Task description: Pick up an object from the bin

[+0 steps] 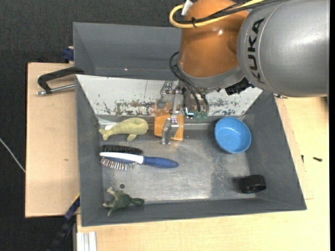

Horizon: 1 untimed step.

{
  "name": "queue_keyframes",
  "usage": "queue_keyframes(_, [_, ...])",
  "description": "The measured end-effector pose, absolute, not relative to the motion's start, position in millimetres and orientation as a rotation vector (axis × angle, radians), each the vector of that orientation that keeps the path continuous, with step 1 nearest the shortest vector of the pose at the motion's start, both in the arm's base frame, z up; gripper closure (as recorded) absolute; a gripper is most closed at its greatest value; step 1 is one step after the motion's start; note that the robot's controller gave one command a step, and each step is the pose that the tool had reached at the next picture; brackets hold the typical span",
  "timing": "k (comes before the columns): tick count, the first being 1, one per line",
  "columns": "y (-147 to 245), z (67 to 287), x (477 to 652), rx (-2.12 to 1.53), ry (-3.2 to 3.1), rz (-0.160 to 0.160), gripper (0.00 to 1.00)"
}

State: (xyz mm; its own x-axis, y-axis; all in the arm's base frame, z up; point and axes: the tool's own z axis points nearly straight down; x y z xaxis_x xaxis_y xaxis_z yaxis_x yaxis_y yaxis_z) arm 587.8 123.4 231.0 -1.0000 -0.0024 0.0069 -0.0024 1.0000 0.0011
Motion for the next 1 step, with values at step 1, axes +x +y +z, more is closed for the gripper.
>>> queue_keyframes(1, [76.3, 126.6, 585.4, 0.311, -3.146, -0.014, 0.00])
